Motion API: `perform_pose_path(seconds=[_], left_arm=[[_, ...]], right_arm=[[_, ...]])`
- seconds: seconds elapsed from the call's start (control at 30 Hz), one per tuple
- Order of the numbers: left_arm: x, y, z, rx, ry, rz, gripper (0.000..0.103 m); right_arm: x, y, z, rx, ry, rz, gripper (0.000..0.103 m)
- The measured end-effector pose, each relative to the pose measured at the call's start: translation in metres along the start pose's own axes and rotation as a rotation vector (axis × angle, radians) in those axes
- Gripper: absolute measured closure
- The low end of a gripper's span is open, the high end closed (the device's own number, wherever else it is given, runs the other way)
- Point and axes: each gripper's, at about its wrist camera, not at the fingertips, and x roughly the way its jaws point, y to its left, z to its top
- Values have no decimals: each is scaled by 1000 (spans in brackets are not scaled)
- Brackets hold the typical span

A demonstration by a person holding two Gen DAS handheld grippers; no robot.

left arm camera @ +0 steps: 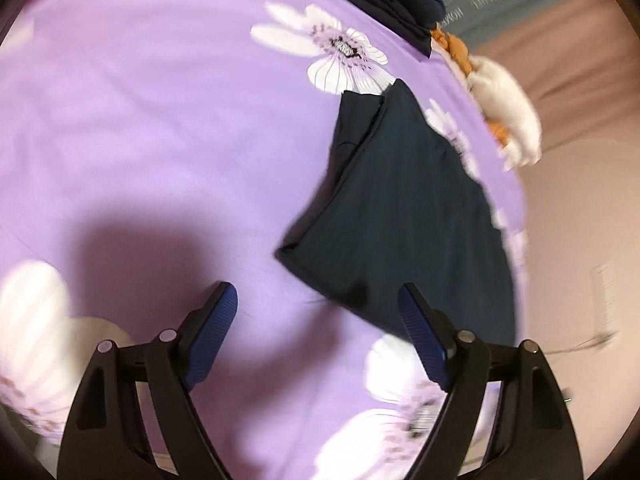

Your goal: Fold large clothes

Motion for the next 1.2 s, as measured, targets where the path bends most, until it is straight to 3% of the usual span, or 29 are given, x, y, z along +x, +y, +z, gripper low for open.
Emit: perform_pose_path(seconds=[0.17, 0.4, 0.43, 0.47, 0.5, 0.53, 0.67, 0.77, 0.97, 1.2], left_arm=[[18, 2, 4, -124, 64, -192, 17], [33, -12, 22, -201, 23, -227, 19], [34, -14, 23, -204, 4, -211, 31], [34, -14, 25, -204, -6, -191, 57], [36, -13, 25, -207, -4, -160, 72], [38, -10, 24, -217, 1, -166, 77], [32, -6, 20, -211, -28, -175, 82], [18, -19, 18, -137, -63, -147, 86], [-11, -36, 8, -62, -128, -169, 92], [-12, -19, -10, -65, -85, -157, 97]], right_arm=[[21, -2, -3, 110, 64, 107, 31], [44, 3, 9, 243, 46, 184, 30], [47, 3, 10, 265, 39, 185, 30], [50, 3, 11, 283, 30, 188, 30], [51, 3, 12, 298, 21, 190, 30], [52, 3, 12, 308, 16, 189, 32], [53, 0, 13, 340, 13, 165, 63], [50, 0, 14, 338, 10, 191, 74], [37, 19, 27, 212, -10, 173, 82], [53, 16, 37, 160, 18, 110, 83]])
